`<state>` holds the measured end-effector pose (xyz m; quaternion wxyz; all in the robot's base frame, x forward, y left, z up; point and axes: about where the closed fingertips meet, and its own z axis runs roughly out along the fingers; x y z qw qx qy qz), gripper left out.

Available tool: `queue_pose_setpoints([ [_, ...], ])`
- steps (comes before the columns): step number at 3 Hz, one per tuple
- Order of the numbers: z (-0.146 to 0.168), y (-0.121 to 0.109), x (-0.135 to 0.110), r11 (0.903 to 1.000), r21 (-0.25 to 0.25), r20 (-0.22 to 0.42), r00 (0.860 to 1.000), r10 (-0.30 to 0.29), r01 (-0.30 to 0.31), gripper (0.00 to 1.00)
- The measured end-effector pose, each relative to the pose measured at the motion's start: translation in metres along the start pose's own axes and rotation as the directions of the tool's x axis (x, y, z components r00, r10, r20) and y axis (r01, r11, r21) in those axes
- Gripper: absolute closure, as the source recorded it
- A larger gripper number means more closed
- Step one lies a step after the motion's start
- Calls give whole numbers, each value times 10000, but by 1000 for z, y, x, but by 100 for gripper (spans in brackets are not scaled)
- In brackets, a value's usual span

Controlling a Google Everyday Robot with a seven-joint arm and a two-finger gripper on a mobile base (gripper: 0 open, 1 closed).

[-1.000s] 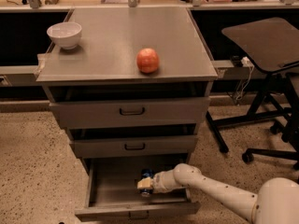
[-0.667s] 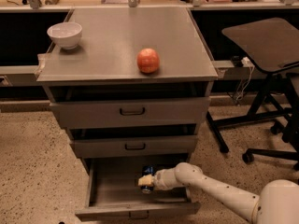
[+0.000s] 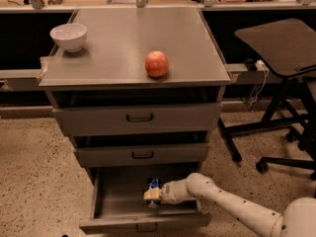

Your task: Pick pepsi can from bottom drawer and place on counter

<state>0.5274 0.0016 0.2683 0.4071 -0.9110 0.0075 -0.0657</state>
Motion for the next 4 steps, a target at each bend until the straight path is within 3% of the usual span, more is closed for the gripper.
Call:
queue_pose_setpoints([
  [1,-40,-45,-27,9865,926,18,9907,-1361,1353,100],
  [2,-95,-88,-60,9633,1147,-531,9698,-2379,2426,100],
  [3,-140,-138,-89,9464,1258,-672,9543,-2911,2976,100],
  [4,-183,-178,-97,9455,1732,-140,9606,-2775,2757,100],
])
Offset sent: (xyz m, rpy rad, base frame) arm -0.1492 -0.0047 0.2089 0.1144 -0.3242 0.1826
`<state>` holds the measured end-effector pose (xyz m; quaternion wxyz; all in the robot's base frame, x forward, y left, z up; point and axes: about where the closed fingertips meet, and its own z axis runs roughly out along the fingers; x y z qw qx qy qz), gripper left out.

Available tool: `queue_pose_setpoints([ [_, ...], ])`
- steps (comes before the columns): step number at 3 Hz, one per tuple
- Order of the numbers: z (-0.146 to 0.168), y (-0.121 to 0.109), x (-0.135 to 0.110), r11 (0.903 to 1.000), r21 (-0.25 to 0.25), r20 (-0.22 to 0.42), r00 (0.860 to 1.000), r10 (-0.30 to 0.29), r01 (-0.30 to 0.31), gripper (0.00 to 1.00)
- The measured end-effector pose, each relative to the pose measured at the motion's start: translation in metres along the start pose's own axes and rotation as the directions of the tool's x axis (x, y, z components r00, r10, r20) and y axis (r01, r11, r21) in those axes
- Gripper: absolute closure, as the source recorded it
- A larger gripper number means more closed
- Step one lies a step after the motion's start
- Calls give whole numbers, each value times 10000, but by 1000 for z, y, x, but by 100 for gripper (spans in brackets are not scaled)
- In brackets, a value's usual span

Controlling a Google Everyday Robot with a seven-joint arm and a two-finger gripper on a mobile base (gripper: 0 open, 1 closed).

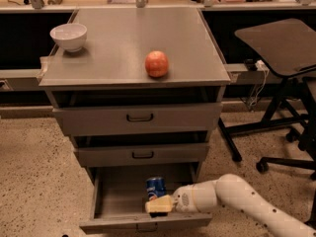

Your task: Pick pepsi can from bottom drawer and place on counter

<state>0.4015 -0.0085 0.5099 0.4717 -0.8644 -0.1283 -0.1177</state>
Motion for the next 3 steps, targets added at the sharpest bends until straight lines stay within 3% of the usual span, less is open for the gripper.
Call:
queue_pose_setpoints([
  [1,-15,-8,1,9993,241,465,9985,272,-283,100],
  [3,-16,-7,5,9986,251,647,9969,457,-474,100],
])
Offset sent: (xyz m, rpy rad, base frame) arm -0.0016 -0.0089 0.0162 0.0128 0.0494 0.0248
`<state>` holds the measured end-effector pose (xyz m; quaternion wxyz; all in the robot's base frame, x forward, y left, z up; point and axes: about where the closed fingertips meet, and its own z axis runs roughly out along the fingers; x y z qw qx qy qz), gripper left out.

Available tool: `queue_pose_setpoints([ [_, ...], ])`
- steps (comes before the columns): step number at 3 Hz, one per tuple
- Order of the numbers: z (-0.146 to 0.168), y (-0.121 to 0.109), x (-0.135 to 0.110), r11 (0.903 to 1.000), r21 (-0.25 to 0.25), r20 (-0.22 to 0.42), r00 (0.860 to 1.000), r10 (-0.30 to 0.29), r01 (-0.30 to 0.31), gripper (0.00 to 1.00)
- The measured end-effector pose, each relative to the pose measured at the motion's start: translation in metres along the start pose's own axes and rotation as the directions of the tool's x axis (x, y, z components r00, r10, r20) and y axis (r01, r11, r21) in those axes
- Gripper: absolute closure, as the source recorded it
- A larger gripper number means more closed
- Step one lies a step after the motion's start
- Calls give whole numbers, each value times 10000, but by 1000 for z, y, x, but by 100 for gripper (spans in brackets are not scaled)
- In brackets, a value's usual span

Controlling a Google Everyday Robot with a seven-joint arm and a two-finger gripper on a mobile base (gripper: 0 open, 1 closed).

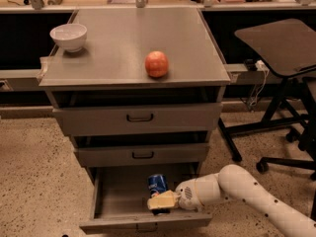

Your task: Pick pepsi can from bottom drawer and place on counter

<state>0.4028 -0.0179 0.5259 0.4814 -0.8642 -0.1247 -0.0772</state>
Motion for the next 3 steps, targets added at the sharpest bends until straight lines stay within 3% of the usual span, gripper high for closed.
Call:
queue_pose_setpoints([
  [1,-31,-18,33,9990,-259,-367,9987,346,-356,100],
  [2,-110,-73,92,9984,-504,-751,9970,211,-249,100],
  [3,-159,-119,131,9956,-927,-211,9997,88,-107,100],
])
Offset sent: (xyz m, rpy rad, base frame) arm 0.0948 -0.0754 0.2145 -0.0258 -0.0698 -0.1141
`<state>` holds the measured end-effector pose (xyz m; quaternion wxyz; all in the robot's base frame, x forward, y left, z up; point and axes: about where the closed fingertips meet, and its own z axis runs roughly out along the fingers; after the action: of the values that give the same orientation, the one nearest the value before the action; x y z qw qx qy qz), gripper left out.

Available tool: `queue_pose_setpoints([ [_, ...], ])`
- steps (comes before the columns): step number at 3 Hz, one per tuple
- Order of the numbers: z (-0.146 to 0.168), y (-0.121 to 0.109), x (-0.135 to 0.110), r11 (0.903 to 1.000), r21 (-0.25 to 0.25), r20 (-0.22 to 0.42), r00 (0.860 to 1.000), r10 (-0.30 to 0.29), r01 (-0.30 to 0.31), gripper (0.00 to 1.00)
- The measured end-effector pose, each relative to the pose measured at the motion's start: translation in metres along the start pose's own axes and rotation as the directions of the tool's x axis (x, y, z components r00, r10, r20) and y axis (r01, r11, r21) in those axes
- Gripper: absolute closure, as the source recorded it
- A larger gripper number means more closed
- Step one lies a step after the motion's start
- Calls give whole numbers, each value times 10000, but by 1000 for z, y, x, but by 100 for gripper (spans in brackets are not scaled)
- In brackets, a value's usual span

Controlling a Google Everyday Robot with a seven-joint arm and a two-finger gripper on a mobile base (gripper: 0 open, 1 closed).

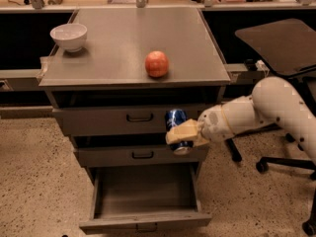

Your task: Pick pepsi can from bottom drawer and place on counter

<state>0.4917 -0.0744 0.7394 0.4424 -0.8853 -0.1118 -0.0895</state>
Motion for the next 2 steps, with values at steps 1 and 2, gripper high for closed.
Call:
queue_pose_setpoints([
  [1,-25,-4,13,10000,-2,-34,10000,-35,35,100],
  [2,-23,-3,14,10000,-4,167,9999,29,-29,100],
])
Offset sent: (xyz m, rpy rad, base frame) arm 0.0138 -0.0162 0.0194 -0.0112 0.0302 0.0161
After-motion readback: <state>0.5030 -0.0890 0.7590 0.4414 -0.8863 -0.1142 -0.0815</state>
